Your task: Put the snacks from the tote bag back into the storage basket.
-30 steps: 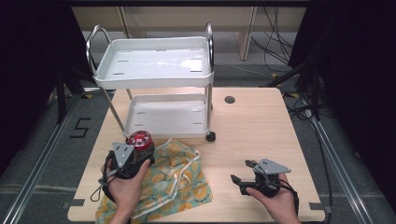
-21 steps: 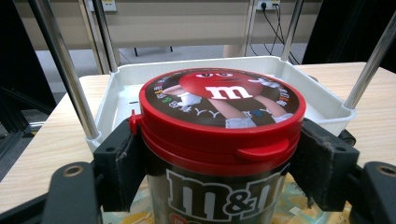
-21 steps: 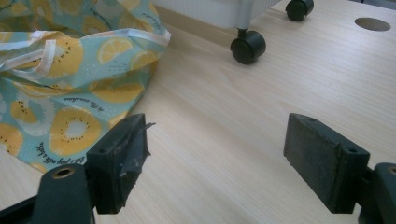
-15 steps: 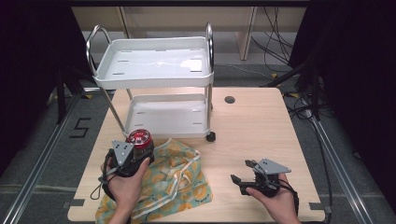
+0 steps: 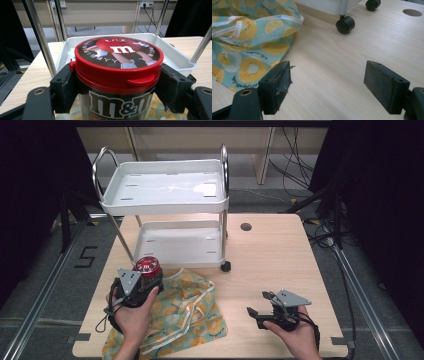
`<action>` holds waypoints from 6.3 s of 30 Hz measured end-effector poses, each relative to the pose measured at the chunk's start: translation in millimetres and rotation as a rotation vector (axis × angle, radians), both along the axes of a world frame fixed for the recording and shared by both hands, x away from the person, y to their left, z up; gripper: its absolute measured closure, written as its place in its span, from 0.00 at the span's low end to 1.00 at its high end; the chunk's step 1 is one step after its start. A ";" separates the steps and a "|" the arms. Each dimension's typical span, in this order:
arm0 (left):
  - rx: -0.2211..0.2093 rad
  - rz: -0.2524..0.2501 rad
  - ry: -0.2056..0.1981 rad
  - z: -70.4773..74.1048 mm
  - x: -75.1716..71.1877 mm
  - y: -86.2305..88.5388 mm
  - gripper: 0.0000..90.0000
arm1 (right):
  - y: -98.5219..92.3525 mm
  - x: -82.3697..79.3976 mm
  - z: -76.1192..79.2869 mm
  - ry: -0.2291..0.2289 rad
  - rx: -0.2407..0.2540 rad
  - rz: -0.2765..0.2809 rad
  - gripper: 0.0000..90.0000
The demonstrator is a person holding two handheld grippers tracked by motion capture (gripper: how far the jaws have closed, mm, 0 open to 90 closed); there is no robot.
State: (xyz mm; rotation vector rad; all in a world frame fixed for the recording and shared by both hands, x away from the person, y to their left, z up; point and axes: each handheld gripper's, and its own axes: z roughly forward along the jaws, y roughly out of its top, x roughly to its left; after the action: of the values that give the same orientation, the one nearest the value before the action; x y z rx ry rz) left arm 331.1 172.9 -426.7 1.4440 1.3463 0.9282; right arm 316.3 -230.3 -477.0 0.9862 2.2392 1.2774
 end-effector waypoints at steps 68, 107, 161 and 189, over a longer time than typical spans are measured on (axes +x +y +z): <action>-0.026 0.028 -0.014 13.5 12.3 2.2 0.28 | -0.5 0.2 0.1 0.001 -0.006 0.002 0.25; -0.013 0.046 -0.009 16.6 28.6 -2.7 0.28 | -0.6 0.5 -0.3 0.000 0.000 -0.003 0.25; -0.009 0.070 -0.010 19.6 51.7 -8.6 0.28 | 0.1 -1.0 -0.3 0.019 0.009 -0.012 0.25; -0.028 0.093 0.006 16.8 68.2 -4.7 0.28 | 0.0 0.5 -0.8 0.004 -0.001 0.003 0.25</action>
State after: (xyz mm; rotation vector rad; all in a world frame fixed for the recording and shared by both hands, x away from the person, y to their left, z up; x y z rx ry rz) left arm 399.3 168.2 -409.9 1.3740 1.4347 0.9620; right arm 316.8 -230.3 -477.8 0.9864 2.2454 1.2766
